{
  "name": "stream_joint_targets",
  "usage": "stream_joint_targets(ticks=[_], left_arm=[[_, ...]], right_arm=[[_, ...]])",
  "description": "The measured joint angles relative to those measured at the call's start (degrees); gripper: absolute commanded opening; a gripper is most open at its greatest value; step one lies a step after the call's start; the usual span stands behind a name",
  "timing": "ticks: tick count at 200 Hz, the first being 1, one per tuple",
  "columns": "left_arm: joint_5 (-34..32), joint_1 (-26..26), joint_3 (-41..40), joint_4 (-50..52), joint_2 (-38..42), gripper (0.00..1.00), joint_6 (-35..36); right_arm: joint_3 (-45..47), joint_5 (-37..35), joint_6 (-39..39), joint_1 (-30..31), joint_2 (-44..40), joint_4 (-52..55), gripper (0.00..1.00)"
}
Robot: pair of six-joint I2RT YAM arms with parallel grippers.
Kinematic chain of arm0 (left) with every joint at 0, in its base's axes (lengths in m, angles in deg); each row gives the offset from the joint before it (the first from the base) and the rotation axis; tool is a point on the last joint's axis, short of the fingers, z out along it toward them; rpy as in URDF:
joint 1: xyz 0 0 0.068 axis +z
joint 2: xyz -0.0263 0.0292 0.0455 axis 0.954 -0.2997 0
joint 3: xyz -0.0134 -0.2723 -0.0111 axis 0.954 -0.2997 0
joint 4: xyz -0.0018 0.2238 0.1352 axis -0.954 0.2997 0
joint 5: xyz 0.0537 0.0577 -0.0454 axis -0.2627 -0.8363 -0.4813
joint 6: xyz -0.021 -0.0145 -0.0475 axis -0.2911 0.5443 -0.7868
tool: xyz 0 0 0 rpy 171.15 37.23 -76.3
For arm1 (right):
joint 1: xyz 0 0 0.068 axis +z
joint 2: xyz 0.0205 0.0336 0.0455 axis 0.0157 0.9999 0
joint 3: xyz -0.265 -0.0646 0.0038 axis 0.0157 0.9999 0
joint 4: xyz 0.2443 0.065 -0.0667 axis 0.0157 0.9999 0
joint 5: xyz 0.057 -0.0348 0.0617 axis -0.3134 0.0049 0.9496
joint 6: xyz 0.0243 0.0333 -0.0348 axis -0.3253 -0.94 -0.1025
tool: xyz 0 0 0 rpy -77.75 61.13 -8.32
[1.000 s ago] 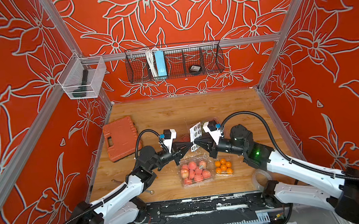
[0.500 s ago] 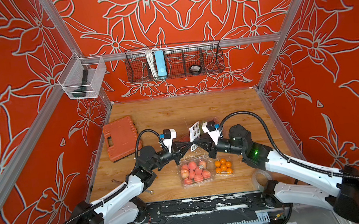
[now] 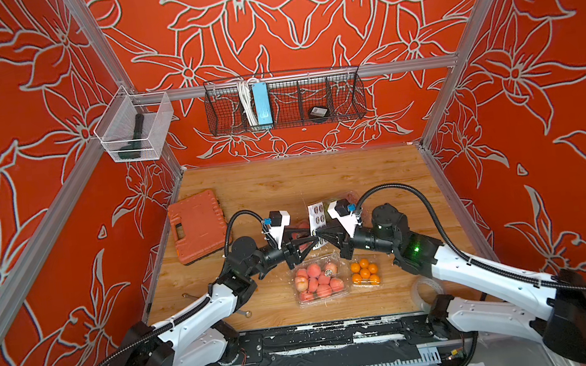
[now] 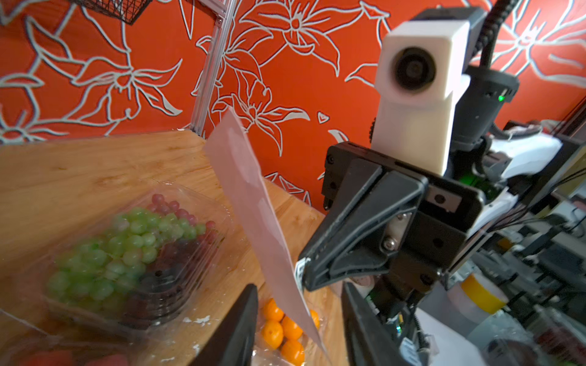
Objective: Label fruit boxes
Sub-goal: Tear off the label from the label sticker.
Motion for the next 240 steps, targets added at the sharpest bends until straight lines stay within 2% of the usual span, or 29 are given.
stream_joint_targets(ticks=[6,19,43,73,91,125,151,240], left_arm=[[-0.3,0.0,0.0,0.1,0.0,0.76,0.3],[-1.6,0.0,0.1,0.9,0.3,0.83,0.1],[-5.5,0.3,1.2,3.5,0.9,0.84,-0.9],[-7.9,1.7,5.9,6.4,-2.6,0.73,-3.5],[-8.4,2.6,7.8,7.2,-5.5,0.6,-5.2],[-7.9,3.0,8.1,8.3,-8.1,0.19,-7.5],[-8.0,3.0,8.1,8.6,-8.1,0.0,-8.5],[-9.6,3.8,8.1,8.6,-8.1,0.0,-9.7]], right_arm=[[0.0,-0.2,0.2,0.0,0.3,0.1,0.0],[0.0,-0.4,0.6,0.0,1.0,0.4,0.0],[0.0,-0.6,1.0,0.0,2.3,1.2,0.0],[0.0,-0.4,1.7,0.0,3.7,1.5,0.0],[0.0,-0.3,1.9,0.0,4.4,1.7,0.0],[-0.6,-0.2,1.9,0.0,6.3,2.4,0.0],[-1.0,-0.2,1.9,0.0,7.3,2.6,0.0],[-1.1,-0.1,2.0,0.0,7.7,2.5,0.0]])
